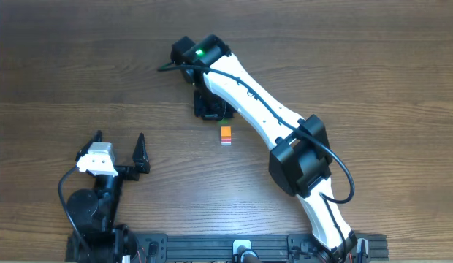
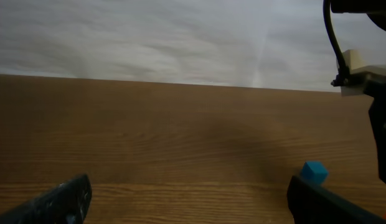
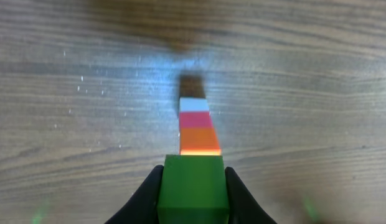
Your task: Stack Cubes
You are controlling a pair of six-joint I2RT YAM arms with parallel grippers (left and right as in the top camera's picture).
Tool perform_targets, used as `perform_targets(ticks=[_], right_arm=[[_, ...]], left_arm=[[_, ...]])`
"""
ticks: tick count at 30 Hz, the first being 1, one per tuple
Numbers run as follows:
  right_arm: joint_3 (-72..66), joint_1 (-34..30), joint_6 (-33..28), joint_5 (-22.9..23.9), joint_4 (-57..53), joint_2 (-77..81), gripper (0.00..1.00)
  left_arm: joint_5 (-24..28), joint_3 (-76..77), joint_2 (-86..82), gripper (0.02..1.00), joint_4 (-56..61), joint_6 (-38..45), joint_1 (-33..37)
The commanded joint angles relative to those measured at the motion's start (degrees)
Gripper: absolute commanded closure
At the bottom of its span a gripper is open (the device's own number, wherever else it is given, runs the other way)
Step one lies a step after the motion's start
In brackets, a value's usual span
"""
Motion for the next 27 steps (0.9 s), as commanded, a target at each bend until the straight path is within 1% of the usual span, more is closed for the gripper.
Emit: perform_targets(ticks=[1, 9, 13, 20, 27], right_arm=[[1.0, 0.3, 1.9, 1.4, -1.8, -3.1, 0.932], [-3.6, 0.4, 3.0, 1.6, -1.0, -7.9, 0.934], [-10.0, 0.4, 3.8, 1.3, 3.3, -11.7, 0.934], [-24.1, 0.1, 3.8, -1.6, 13.9, -18.4, 0.934], [-26.9, 0.0, 2.9, -2.1, 16.4, -18.9, 0.934]], left_arm=[[0.5, -0.5, -0.4, 0.018, 0.2, 0.8, 0.3], [0.5, -0.5, -0.4, 0.018, 0.2, 0.8, 0.3], [0.5, -0.5, -0.4, 0.018, 0.2, 0.8, 0.3], [0.5, -0.5, -0.4, 0.018, 0.2, 0.8, 0.3], [0.5, -0.5, -0.4, 0.018, 0.2, 0.8, 0.3]])
